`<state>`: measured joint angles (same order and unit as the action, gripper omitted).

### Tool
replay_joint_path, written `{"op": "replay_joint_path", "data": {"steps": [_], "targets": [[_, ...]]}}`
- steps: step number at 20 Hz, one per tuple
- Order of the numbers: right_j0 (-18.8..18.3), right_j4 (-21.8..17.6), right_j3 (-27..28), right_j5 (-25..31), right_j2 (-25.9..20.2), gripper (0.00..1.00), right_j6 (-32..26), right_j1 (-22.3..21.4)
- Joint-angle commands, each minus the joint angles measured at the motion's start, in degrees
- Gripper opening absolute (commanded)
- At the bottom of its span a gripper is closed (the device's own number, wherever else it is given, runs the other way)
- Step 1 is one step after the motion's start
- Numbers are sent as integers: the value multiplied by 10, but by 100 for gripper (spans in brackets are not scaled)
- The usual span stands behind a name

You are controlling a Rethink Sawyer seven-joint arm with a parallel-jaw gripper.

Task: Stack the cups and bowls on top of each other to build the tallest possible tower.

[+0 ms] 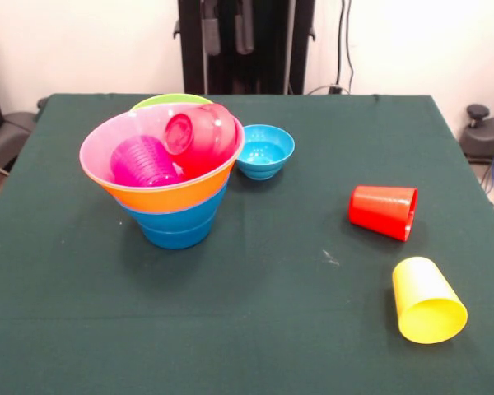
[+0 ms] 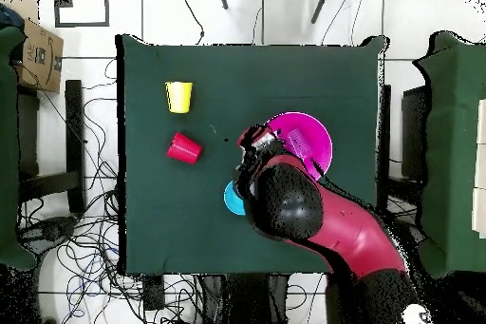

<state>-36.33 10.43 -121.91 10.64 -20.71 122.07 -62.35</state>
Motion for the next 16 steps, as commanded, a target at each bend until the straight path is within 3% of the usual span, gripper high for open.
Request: {"op": "replay_joint_path", "data": {"steps": [1,8,13,16], "targets": [[61,46,-16,-20,52,100,150,35],[96,65,4,-20,77,100,161,49],[79,61,-2,-21,65,100,153,47],[80,55,6,-47,66,100,153,69]]}}
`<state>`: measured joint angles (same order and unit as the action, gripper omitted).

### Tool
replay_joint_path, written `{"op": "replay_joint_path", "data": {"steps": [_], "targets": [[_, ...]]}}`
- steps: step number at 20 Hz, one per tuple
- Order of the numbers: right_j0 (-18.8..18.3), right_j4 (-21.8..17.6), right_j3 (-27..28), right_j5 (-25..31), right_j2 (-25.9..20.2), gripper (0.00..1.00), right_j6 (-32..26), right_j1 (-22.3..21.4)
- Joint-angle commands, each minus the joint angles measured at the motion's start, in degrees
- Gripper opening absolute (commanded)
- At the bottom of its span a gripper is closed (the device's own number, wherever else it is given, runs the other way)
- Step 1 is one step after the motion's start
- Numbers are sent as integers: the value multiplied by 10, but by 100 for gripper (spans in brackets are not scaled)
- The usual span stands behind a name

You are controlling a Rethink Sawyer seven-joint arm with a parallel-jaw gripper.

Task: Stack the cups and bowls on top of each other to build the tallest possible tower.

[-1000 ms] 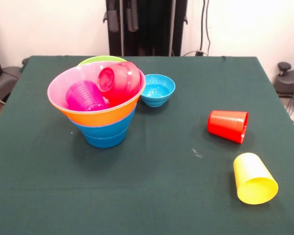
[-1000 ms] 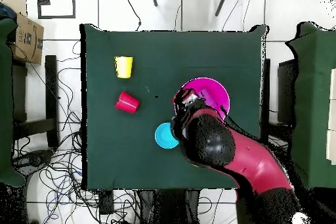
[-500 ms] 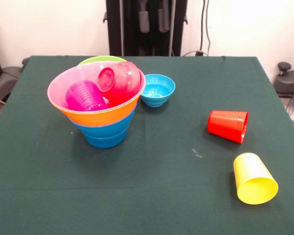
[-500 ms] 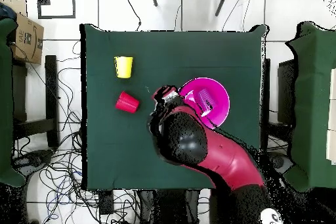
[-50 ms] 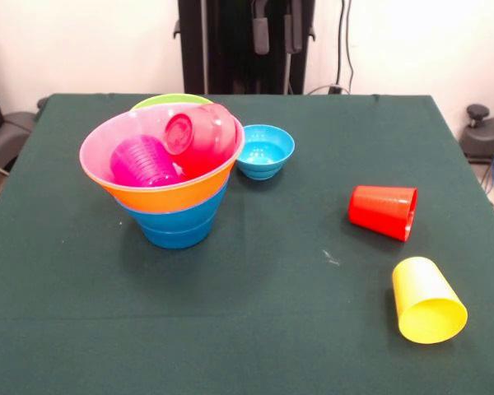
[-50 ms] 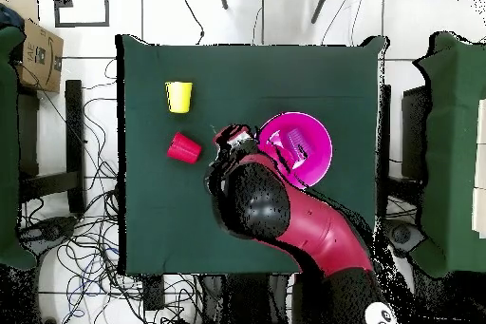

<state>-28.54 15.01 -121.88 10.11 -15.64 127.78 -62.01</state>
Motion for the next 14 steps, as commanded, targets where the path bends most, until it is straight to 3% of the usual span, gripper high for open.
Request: {"op": "replay_joint_path", "data": {"steps": [1,3,8,11,14], "targets": [[1,7,10,-59,14,100,97,80],[11,12,39,-81,16,100,98,116],[29,10,137,-60,77,100,50,189],[-4,-8,151,-70,45,100,35,214],[0,1,147,-79,34,100,59,215]]}}
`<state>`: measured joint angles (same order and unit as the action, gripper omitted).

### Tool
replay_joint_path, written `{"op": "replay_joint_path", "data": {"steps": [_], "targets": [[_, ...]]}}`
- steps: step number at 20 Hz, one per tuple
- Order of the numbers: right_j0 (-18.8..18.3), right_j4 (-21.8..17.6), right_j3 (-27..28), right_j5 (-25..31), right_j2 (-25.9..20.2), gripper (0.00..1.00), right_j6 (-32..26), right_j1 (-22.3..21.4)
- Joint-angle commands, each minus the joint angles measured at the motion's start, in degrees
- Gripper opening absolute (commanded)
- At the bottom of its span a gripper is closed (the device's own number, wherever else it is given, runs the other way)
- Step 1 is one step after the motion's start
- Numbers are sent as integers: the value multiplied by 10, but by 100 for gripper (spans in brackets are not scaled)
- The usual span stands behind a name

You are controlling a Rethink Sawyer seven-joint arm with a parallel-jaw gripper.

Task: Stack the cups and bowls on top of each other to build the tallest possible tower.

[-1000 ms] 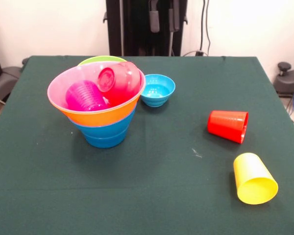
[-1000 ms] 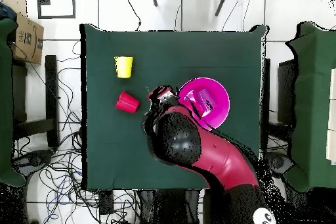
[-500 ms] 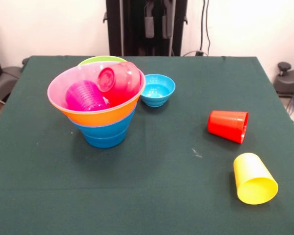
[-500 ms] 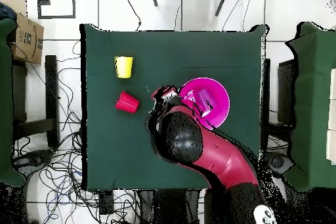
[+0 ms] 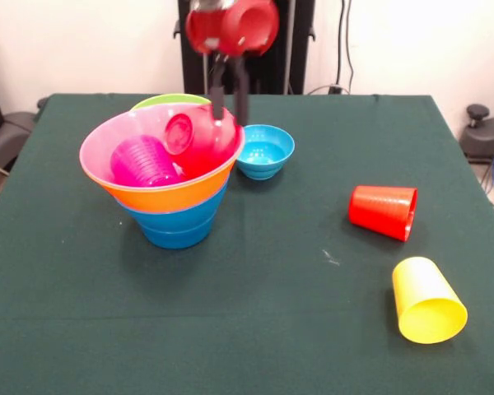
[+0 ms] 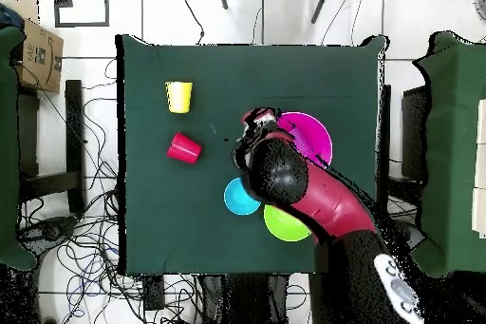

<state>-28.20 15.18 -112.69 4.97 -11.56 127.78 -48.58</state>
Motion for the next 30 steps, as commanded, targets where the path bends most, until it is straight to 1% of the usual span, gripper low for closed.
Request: {"op": "replay_joint_path", "data": {"steps": [1,2,5,9,13,17,18,20,23,25,27,30], "targets": [[2,3,58,-28,-5,100,65,81],[14,12,63,-28,0,100,75,81],[30,27,74,-31,6,100,91,86],[43,46,77,-9,13,100,101,76],[42,57,67,26,11,100,101,48],[59,76,56,74,23,100,109,11],[62,81,57,99,28,100,111,-4],[67,86,59,128,36,100,114,-22],[74,96,53,129,40,100,118,-29],[80,108,56,114,34,100,122,-21],[99,123,77,105,42,100,135,-2],[149,151,126,107,88,100,165,27]]}}
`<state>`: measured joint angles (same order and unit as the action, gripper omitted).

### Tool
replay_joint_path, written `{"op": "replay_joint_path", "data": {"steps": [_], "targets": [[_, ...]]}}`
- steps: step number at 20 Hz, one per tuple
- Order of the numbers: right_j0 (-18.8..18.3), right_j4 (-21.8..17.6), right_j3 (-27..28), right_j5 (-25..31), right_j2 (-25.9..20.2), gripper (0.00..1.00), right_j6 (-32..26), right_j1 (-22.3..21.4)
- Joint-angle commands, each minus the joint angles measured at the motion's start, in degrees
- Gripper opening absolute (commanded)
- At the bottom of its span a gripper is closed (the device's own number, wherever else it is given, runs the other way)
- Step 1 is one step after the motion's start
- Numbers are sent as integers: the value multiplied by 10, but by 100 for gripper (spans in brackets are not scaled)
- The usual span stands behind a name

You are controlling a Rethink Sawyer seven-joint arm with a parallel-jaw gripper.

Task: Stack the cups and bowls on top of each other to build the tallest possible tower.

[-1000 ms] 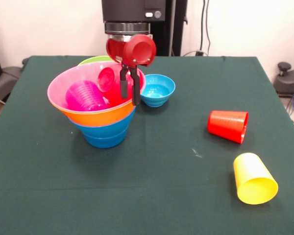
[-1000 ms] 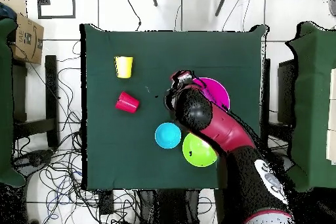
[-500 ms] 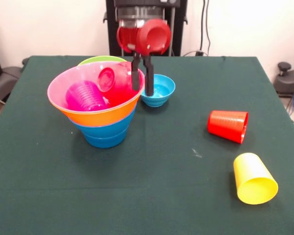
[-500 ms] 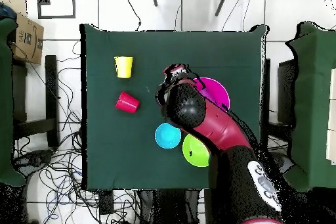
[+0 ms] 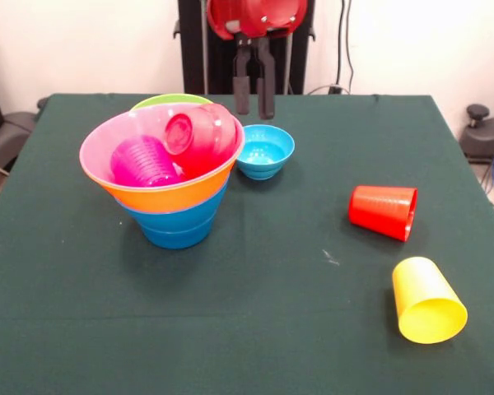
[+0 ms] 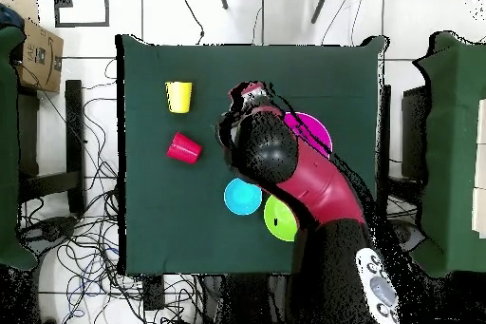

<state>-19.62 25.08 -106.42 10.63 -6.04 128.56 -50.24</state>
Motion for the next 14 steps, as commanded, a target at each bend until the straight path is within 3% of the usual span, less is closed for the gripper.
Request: {"op": "replay_joint_path", "data": {"steps": [1,4,9,11,14], "targets": [[75,60,73,51,44,100,164,49],[125,87,96,57,91,100,197,63],[147,91,60,66,120,100,199,31],[158,60,49,133,166,100,198,-8],[126,7,26,221,198,100,138,-68]]}}
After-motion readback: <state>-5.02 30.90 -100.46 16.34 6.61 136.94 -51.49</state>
